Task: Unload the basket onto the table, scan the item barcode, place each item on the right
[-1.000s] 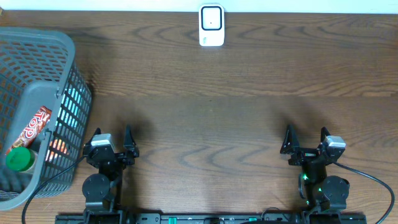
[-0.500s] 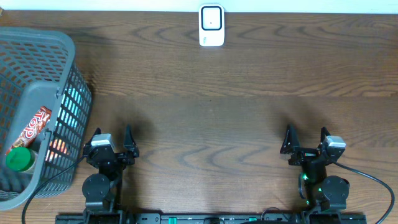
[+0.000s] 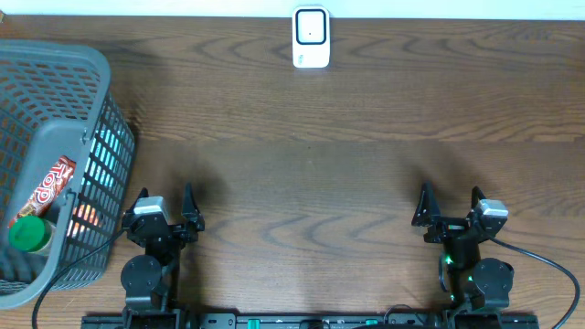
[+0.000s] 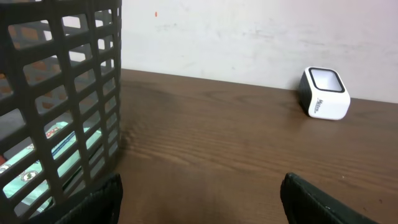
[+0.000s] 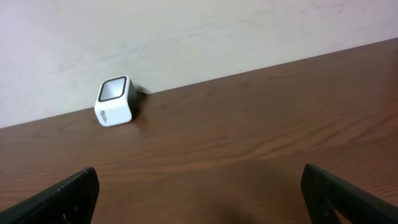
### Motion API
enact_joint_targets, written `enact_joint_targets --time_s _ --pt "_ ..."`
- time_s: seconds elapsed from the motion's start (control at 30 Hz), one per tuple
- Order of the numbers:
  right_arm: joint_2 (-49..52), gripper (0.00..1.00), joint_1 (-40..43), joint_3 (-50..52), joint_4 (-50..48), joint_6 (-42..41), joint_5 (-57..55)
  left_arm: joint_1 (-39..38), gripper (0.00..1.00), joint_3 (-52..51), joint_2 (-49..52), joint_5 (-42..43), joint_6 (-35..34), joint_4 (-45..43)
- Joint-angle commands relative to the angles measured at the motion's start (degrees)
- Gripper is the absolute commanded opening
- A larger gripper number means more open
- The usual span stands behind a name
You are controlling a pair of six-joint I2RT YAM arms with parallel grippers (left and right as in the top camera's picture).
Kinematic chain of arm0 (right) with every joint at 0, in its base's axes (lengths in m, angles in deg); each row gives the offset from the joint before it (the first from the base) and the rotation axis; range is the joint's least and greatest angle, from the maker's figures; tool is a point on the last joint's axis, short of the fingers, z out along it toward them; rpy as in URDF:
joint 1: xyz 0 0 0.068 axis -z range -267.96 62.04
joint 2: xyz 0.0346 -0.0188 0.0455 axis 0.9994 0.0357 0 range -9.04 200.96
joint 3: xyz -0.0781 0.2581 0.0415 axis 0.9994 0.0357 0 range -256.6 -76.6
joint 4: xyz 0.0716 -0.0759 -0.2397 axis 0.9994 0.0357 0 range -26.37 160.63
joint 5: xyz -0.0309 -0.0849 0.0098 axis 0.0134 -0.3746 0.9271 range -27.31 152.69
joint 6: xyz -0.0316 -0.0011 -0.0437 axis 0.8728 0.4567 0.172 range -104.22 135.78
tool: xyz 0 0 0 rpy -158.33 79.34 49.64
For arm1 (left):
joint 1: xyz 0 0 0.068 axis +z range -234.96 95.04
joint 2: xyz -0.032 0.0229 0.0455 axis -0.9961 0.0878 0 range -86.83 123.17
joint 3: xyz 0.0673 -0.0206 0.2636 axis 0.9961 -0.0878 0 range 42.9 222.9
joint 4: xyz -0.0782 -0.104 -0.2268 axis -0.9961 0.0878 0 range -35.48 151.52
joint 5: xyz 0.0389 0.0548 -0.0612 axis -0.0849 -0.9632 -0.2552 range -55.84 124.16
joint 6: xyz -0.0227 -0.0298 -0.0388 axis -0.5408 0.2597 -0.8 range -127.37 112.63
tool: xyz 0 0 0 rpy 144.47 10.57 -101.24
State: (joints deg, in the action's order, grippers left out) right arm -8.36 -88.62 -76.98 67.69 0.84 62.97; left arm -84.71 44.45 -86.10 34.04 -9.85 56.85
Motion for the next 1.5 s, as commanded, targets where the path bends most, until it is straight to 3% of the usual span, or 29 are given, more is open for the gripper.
enact_joint_targets --time_s 0.0,0.83,1.27,1.47 --pt "-0.31 0.99 -0.50 0.07 0.26 -0.68 -0.20 -0.02 0.82 -1.27 -0.50 -0.46 1.18 1.68" --pt "-0.31 0.99 -0.50 0.07 0.26 -0.68 -0.20 -0.02 0.82 -1.27 -0.50 -0.42 1.14 1.20" --pt "-0.31 0.99 -0.50 0.07 0.26 -0.68 -0.20 -0.02 0.82 3.06 -0.15 8.50 0.76 -1.40" --pt "-0.31 0.99 -0.50 0.07 0.26 -0.68 -0.20 -0.02 0.82 9.14 2.93 11.15 0.74 3.41"
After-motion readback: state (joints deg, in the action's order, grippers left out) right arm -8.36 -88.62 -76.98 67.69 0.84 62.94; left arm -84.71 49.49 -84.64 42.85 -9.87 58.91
